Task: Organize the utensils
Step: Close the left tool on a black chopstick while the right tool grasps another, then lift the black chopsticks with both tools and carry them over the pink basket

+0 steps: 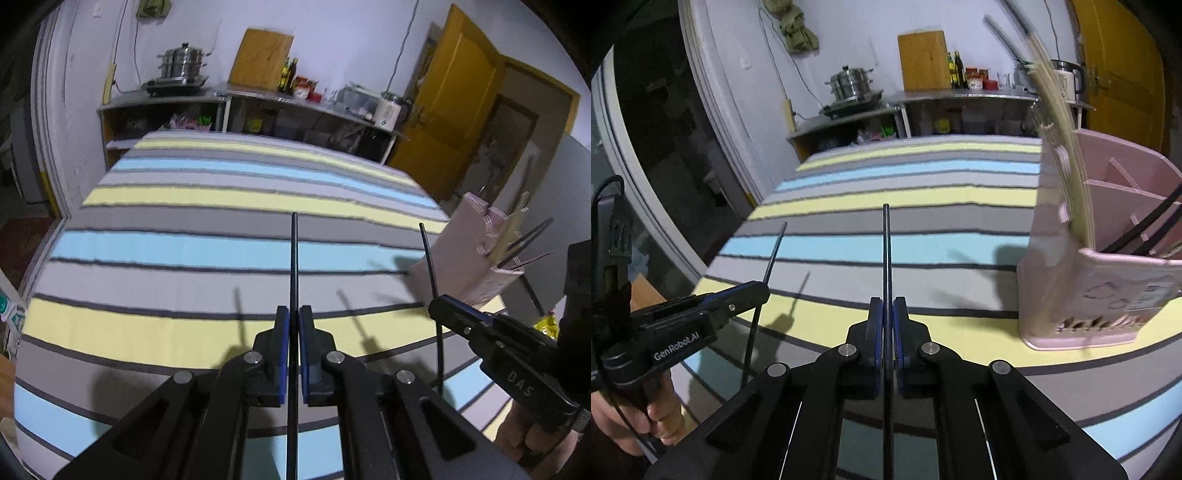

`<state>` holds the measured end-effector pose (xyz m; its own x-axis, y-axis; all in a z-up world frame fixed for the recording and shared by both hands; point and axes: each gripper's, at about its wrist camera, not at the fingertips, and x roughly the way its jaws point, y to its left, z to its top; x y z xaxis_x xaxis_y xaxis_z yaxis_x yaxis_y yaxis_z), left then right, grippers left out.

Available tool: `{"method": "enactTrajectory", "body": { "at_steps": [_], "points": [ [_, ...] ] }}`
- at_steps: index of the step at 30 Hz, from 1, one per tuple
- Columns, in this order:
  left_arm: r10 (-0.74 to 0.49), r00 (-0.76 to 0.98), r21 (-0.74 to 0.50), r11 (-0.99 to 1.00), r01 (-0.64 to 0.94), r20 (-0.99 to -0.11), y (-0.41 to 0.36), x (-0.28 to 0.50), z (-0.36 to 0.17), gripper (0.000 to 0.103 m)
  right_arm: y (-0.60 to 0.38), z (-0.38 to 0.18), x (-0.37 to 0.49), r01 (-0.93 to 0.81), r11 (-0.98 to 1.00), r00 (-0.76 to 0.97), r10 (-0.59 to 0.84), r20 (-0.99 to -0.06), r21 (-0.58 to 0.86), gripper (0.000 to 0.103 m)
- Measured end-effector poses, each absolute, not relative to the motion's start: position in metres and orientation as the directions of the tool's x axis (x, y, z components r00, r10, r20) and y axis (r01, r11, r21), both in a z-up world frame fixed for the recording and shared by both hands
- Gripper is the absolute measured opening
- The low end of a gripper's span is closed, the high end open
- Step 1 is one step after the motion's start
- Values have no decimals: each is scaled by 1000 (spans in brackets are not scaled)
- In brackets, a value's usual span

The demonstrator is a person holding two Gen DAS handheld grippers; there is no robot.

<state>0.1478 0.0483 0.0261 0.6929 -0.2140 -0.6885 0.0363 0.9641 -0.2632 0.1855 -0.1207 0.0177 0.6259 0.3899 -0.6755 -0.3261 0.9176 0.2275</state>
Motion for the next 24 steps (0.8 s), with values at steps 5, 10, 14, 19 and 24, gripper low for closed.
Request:
{"method": "enactTrajectory", "body": {
  "at_steps": [5,10,14,19,24],
  "points": [
    [-255,724,-287,955,82,-642,47,137,56,6,-130,46,174,-331,914,665,403,-629,236,6],
    [-292,744,-298,946,131,-601,42,130,80,6,-140,67,159,-334,913,699,407,-588,234,6],
    [-308,753,-290,943,162,-581,34,129,95,6,-149,80,152,-332,914,721,405,-562,232,6],
    [-322,755,-286,940,185,-571,25,130,101,6,-159,89,143,-319,919,745,395,-538,233,6],
    [-335,742,-286,937,200,-581,19,128,98,6,-168,88,133,-304,923,751,384,-537,235,6]
  ]
}}
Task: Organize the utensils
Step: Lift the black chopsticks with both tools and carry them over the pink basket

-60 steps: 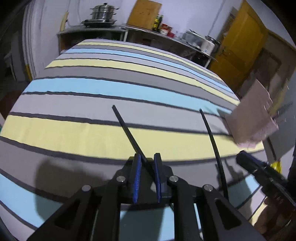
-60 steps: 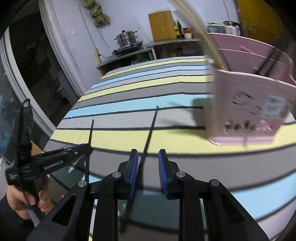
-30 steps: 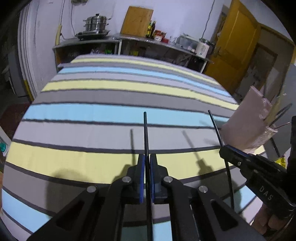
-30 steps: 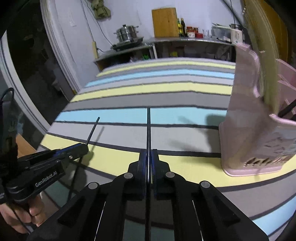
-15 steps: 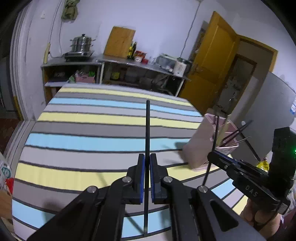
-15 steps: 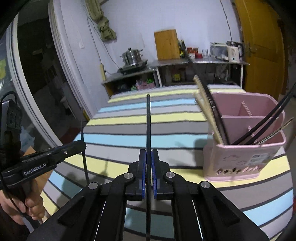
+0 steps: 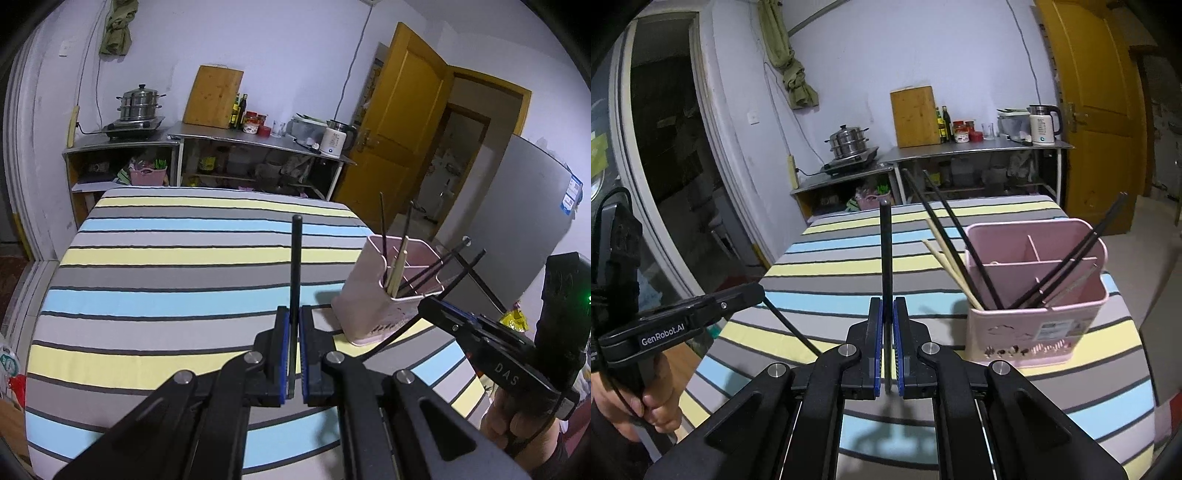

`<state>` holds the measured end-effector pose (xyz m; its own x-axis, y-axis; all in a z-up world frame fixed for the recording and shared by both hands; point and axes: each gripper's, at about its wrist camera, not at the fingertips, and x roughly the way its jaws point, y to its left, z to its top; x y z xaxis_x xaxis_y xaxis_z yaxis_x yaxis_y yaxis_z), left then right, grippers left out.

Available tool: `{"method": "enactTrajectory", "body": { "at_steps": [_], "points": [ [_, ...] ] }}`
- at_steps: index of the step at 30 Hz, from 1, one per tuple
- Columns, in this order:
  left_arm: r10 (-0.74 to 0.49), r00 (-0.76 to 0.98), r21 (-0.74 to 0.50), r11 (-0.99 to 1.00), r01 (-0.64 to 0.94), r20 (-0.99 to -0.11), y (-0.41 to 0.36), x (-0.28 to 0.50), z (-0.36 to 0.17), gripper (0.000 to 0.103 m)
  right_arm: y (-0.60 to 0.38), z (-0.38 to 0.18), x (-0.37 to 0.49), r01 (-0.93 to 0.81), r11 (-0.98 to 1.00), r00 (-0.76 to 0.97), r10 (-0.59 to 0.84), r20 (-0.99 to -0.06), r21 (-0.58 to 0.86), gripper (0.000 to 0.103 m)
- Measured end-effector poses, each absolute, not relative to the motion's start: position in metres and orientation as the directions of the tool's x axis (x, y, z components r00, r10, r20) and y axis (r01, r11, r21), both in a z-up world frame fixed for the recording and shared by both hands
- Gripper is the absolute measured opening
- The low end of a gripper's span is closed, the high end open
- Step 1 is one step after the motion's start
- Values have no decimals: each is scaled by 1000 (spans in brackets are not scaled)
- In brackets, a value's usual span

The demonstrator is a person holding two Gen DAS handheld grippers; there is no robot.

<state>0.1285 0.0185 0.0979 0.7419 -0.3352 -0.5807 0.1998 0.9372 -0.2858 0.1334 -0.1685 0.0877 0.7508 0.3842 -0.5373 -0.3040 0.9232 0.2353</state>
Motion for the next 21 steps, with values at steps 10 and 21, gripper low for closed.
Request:
{"method": "enactTrajectory", "body": {
  "at_steps": [10,21],
  "points": [
    [-372,726,-293,925,241,-579,6,120,106,6,-184,95,126,-284,929,769,368,-523,236,6],
    [-479,674,-315,878,361,-562,-36,132,127,6,-222,118,117,-224,946,820,312,-480,232,6]
  ]
}}
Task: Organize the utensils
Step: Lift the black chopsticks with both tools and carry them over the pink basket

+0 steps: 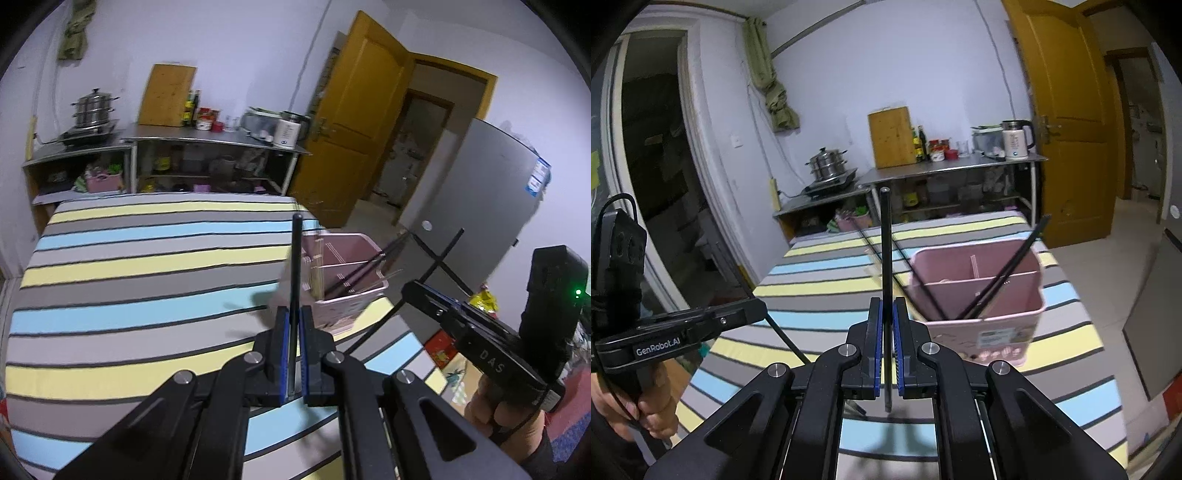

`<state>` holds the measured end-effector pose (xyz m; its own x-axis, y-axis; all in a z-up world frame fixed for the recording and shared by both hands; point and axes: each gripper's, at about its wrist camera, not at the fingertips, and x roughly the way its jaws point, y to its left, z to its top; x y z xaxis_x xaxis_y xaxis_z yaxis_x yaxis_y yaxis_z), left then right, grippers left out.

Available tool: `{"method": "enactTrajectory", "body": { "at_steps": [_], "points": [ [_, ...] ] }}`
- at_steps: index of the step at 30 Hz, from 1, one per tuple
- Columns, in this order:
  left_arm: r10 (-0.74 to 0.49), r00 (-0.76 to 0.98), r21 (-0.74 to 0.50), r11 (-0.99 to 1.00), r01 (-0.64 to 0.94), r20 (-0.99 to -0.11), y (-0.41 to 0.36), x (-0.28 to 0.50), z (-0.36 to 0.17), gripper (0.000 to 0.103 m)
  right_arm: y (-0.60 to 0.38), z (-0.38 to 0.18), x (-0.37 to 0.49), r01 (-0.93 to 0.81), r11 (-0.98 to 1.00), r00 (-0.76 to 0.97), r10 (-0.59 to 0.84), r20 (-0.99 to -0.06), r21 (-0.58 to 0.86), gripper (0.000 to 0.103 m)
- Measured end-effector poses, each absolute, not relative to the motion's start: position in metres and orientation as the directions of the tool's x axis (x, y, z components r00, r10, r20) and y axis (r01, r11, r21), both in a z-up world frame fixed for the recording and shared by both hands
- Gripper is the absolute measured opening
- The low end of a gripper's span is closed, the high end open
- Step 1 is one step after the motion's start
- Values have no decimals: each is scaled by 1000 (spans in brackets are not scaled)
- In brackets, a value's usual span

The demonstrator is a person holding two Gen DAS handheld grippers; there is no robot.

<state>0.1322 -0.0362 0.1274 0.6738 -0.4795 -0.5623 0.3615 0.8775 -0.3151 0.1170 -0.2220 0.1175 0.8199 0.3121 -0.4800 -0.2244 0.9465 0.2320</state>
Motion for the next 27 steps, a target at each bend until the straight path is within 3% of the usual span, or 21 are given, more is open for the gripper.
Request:
{"method": "enactTrajectory", "body": {
  "at_steps": [19,27],
  "points": [
    [-537,711,-286,844,455,-453,-86,179,203,6,-277,184,136,-150,961,916,224,-334,232,6],
    [-510,722,-267,860,434,-468,-94,203,193,6,-283,180,156,-130,959,920,211,-329,251,6]
  ]
}}
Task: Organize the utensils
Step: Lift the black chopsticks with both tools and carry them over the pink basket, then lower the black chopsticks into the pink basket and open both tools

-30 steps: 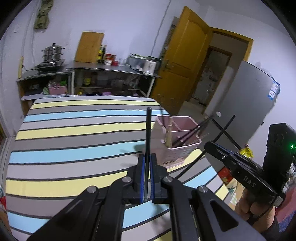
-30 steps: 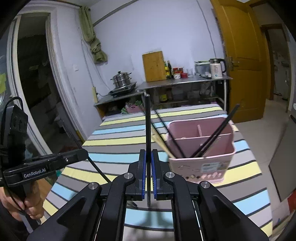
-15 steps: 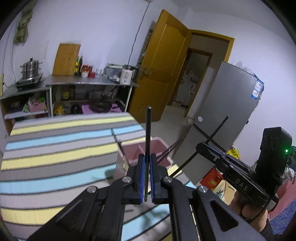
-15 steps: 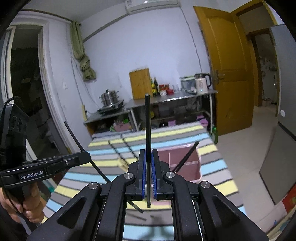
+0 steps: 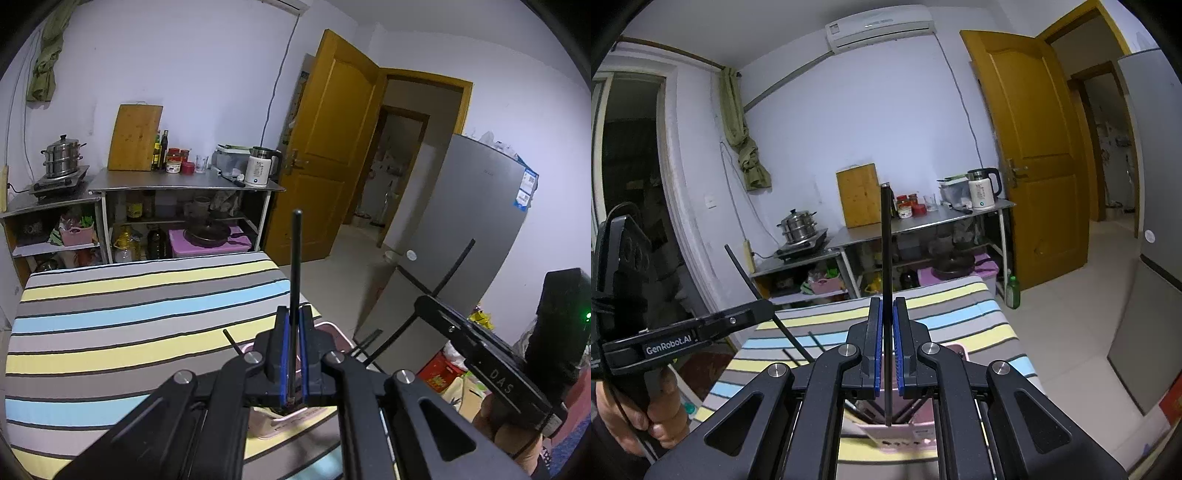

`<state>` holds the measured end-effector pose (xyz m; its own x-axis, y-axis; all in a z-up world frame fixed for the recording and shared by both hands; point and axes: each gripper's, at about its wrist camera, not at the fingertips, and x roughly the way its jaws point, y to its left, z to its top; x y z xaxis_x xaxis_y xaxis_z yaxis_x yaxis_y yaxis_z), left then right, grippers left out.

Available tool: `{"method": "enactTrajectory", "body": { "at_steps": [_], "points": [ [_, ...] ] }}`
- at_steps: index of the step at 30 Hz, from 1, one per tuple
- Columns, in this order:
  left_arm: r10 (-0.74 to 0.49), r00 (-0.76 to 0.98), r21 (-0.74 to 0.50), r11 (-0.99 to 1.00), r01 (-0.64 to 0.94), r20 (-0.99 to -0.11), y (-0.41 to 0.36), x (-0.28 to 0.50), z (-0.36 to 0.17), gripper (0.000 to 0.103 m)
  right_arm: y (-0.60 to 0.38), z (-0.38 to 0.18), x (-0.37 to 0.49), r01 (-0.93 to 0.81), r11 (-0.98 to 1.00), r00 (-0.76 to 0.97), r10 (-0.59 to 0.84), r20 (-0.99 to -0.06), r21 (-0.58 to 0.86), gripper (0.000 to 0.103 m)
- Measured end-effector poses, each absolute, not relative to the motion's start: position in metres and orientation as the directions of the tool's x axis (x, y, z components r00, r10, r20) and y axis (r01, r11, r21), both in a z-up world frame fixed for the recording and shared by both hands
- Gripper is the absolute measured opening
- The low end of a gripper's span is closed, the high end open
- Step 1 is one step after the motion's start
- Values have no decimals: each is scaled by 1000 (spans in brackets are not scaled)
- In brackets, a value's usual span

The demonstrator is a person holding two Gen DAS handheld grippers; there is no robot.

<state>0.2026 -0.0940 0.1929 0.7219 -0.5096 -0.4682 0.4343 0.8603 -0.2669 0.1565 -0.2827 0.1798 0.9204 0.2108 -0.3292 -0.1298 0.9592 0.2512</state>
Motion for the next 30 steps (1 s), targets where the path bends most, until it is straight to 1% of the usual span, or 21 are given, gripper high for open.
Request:
{"method": "enactTrajectory", "body": {
  "at_steps": [5,16,21,24,28,30],
  "points": [
    [-499,717,-261,867,426,-487,-97,211,182,6,-283,169,166,-122,961,917,204,-342,247,6],
    [-483,683,-252,874,416,-547,-109,228,152,6,-283,134,179,-106,965,890,200,-410,241,6],
    [-468,693,-227,881,415,-549,-111,227,152,6,-282,120,183,-107,963,873,210,-441,247,6],
    [-454,700,-203,887,415,-551,-114,227,152,6,-278,117,182,-113,965,872,210,-443,236,6],
    [-439,744,-156,893,421,-504,-118,212,164,6,-273,116,182,-121,968,867,210,-452,218,6],
    [-434,748,-125,892,434,-503,-124,207,166,6,-270,115,180,-125,969,866,211,-454,212,6]
  ]
}}
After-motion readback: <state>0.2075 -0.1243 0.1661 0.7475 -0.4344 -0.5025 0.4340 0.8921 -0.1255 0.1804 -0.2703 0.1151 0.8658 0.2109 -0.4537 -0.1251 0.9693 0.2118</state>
